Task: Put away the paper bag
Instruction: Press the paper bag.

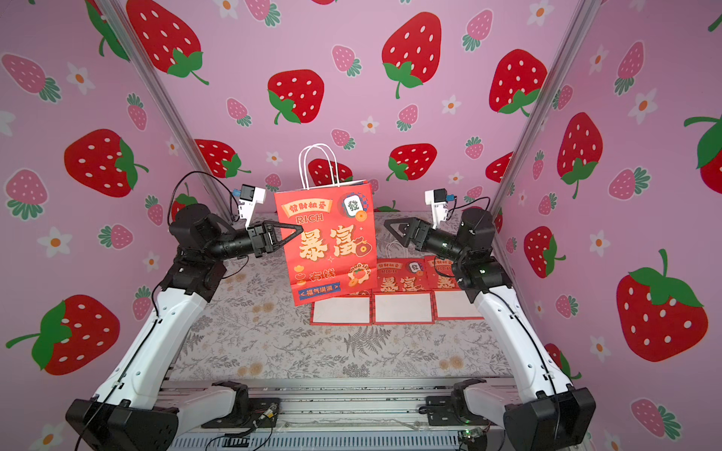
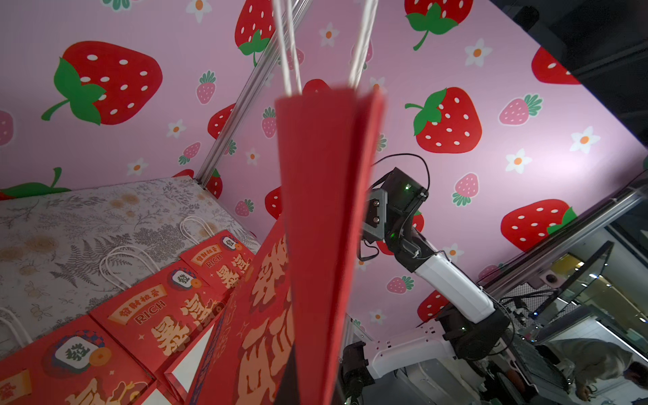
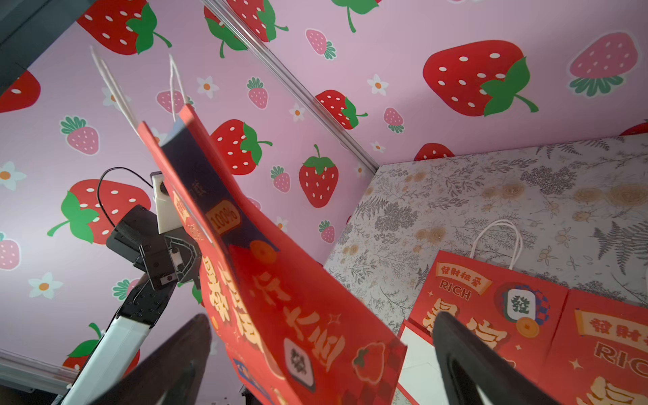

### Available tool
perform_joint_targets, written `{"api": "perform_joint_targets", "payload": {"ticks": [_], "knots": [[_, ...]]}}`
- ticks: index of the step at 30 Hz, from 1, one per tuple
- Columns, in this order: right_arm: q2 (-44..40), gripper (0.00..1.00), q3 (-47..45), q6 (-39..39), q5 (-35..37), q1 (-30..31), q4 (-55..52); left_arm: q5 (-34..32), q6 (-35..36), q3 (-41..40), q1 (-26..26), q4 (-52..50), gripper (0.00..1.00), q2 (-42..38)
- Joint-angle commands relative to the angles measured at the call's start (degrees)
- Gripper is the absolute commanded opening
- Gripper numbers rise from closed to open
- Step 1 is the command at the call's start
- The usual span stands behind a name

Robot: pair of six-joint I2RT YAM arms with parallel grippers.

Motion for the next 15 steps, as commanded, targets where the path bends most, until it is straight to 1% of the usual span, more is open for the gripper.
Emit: {"api": "perform_joint_targets", "payload": {"ticks": [1,3,7,10,13,15], "knots": [[-2.8,0.99,-2.6,-2.2,-6.7,-0.3,3.3,7.5,-6.5,5.5,3.4,0.9,0.0,0.2],[-4.5,0.99,-4.1,-5.9,-8.7,-1.1,-1.4,10.5,-10.0,6.4,4.2,2.4,0.0,1.2],[-5.9,0.99,-5.3,-8.4,-13.6,-2.2,-1.8,13.4,-15.9,6.5,4.2,6.2,0.0,3.0],[-4.8,1.0,-5.1,-9.3,-18.3,-2.2,-1.7,15.2,-16.4,7.5,4.3,5.8,0.0,3.6],[-4.0,0.99,-5.8,-10.1,-20.9,-2.2,-1.7,15.8,-17.1,7.9,4.2,6.2,0.0,4.4],[-3.5,0.98,-6.2,-10.5,-22.1,-2.2,-1.5,15.8,-21.2,7.4,3.7,10.8,0.0,5.2]]}}
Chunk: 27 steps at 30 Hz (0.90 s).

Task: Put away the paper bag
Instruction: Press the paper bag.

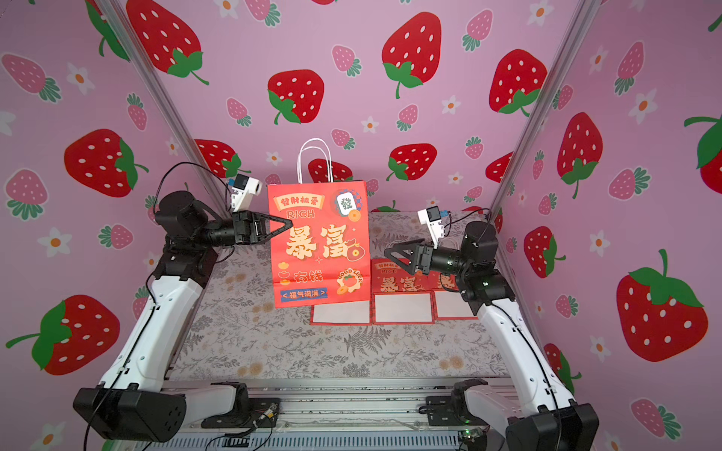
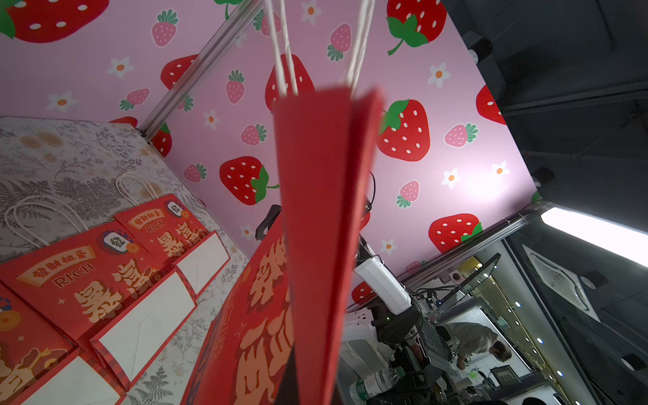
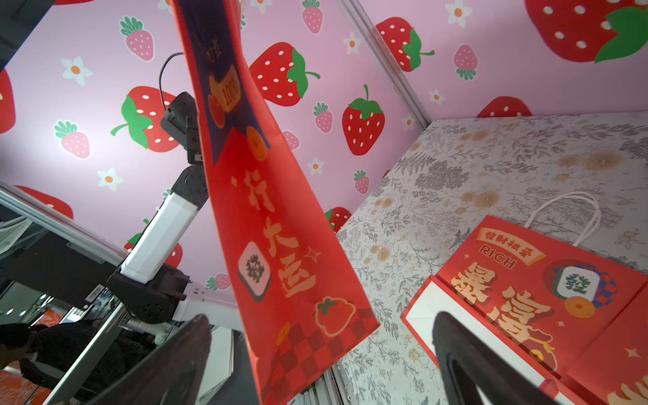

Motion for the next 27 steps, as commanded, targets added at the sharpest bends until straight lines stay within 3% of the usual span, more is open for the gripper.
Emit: {"api": "perform_joint_targets", "payload": {"ticks": [1,3,8,27], "knots": [[0.7,0.98,-0.8,-1.9,-5.7,0.0,1.0,2.2,-7.7,2.2,-0.6,9.9,0.0,0.9],[1.3,0.97,-0.8,-0.7,-7.2,0.4,2.9,1.6,-12.6,2.5,-1.2,15.0,0.0,1.9],[2.0,0.97,-0.1,-1.6,-8.6,2.7,2.9,-0.3,-16.1,6.5,-2.3,16.8,0.0,3.6],[6.7,0.9,4.0,-2.5,-1.4,13.8,5.4,-4.2,-21.2,9.2,-8.4,21.0,0.0,7.2]]}}
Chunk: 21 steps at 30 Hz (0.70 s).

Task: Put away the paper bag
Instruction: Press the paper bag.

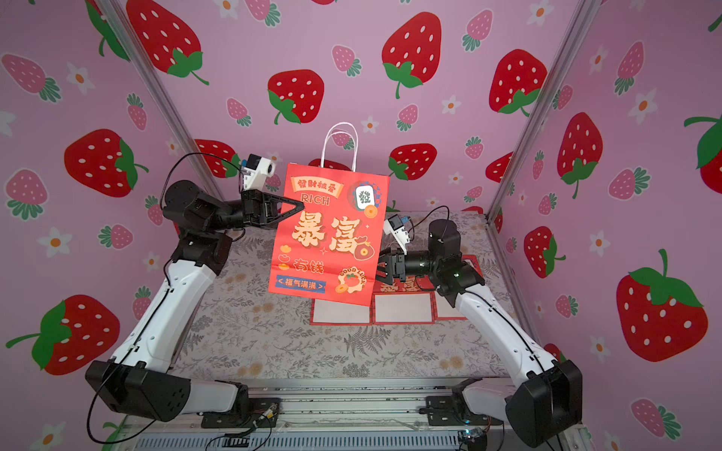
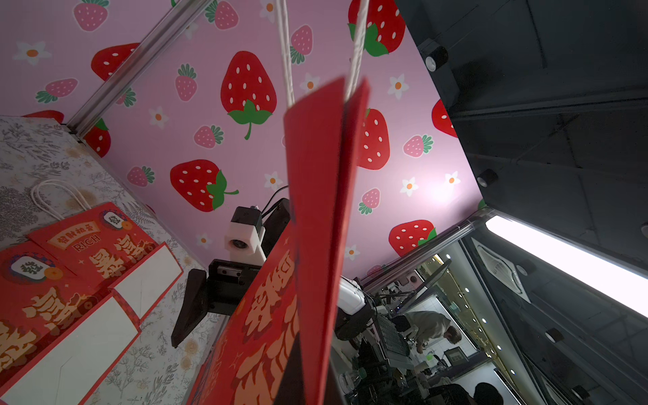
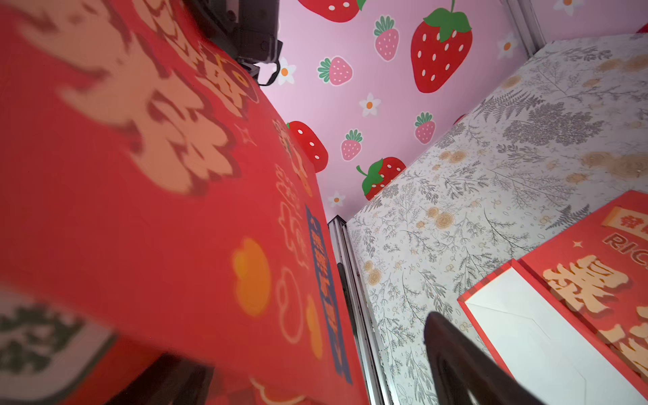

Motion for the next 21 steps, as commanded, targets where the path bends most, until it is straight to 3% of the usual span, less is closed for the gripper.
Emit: {"api": "perform_joint_targets", "payload": {"ticks": [1,6,8,13,17,21], "knots": [[-1.6,0.89,1.6,-0.1,2.7,0.9,2.9,-1.2,-0.1,2.2,-1.1,1.8,0.0,0.5],[-4.4,0.82,0.6,2.3,4.9,0.9,6.5,-0.5,9.1,-0.3,-1.1,-9.0,0.0,-0.8],[-5.0,0.74,0.6,2.9,6.0,0.9,6.9,-0.3,14.2,-1.3,-1.1,-14.4,0.0,-1.4],[-5.6,0.63,0.9,3.8,8.1,0.8,6.6,0.4,19.8,-4.5,-1.1,-18.7,0.0,-1.8],[-6.2,0.46,1.2,4.5,11.1,0.7,5.7,1.7,24.0,-5.6,-1.1,-22.3,0.0,-1.8],[-7.0,0.43,1.2,6.3,12.8,0.0,5.7,2.2,27.3,-6.0,-0.9,-25.1,0.0,-1.9]]}}
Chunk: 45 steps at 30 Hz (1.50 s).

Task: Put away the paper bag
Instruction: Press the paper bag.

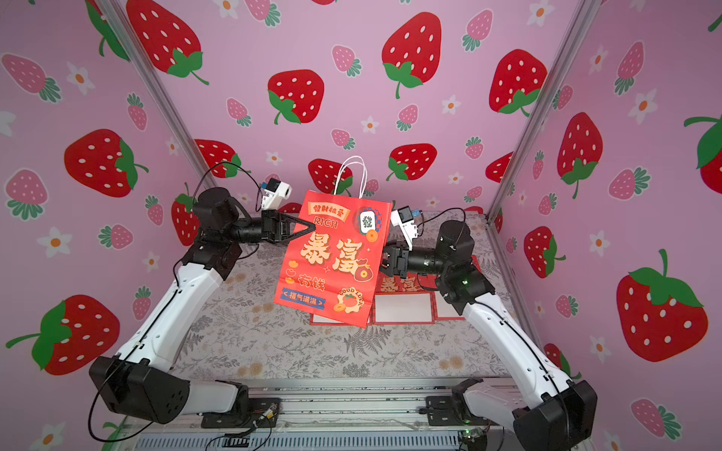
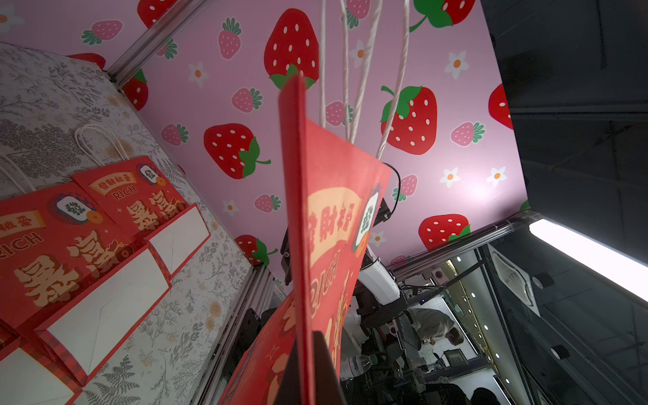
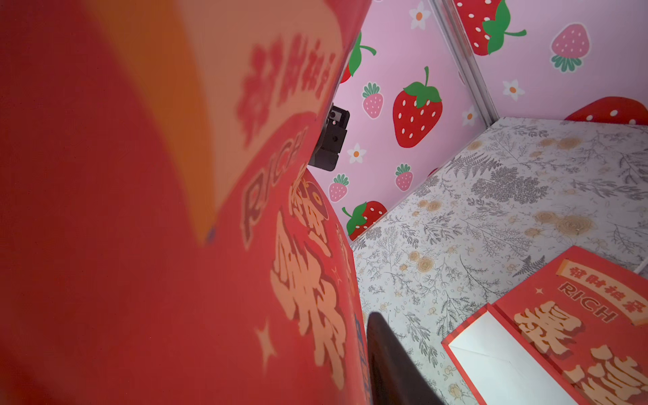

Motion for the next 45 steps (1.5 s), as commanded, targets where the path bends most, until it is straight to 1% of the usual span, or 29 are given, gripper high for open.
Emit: {"api": "perform_joint_targets", "payload": {"ticks": [1,2,4,6,10,13,16,18,20,24,26,29,37,45], "knots": [[-2.1,0.43,1.0,2.1,2.8,-0.7,1.4,2.1,5.9,-0.3,0.0,-3.9,0.0,-0.8],[-2.1,0.44,1.1,3.4,2.8,-1.3,1.4,2.1,6.3,-0.4,0.1,-4.2,0.0,-0.8],[-2.1,0.51,1.3,7.0,1.8,-2.8,1.5,2.0,6.9,-0.8,0.7,-4.4,0.0,-1.0],[-2.3,0.6,1.3,10.0,-0.2,-4.3,2.7,2.2,7.8,-1.4,1.5,-4.4,0.0,-1.2],[-4.7,0.79,0.7,12.7,-3.0,-4.8,6.2,3.0,8.0,-3.0,3.2,-3.1,0.0,-1.3],[-5.4,0.9,-0.3,17.0,-5.7,-4.8,13.3,3.1,7.0,-3.6,3.4,-1.3,0.0,-1.2],[-4.7,0.96,-1.5,21.0,-6.8,-4.5,20.6,3.1,5.5,-3.8,3.3,0.8,0.0,-1.3],[-3.9,0.96,-1.5,21.0,-6.6,-3.9,21.4,3.2,4.6,-3.8,3.2,2.3,0.0,-1.5],[-3.5,0.92,-1.2,19.6,-5.7,-3.5,20.0,3.2,4.3,-3.6,3.0,2.5,0.0,-1.8],[-5.6,0.92,-0.4,11.5,-0.7,-3.4,10.2,3.2,4.0,-3.3,3.0,2.5,0.0,-3.0],[-6.9,0.92,-0.8,8.9,1.7,-3.4,8.3,2.9,3.8,-3.3,2.9,2.4,0.0,-3.5],[-8.0,0.91,-2.0,8.3,3.9,-3.2,10.0,2.3,3.7,-3.6,2.2,2.5,0.0,-4.0],[-4.4,0.78,-4.4,10.6,8.5,1.6,21.4,0.4,1.7,-4.3,0.2,5.9,0.0,-4.5],[-4.6,0.61,-4.7,8.1,11.5,3.9,21.5,0.4,1.0,-4.4,-0.4,6.4,0.0,-5.1]]}}
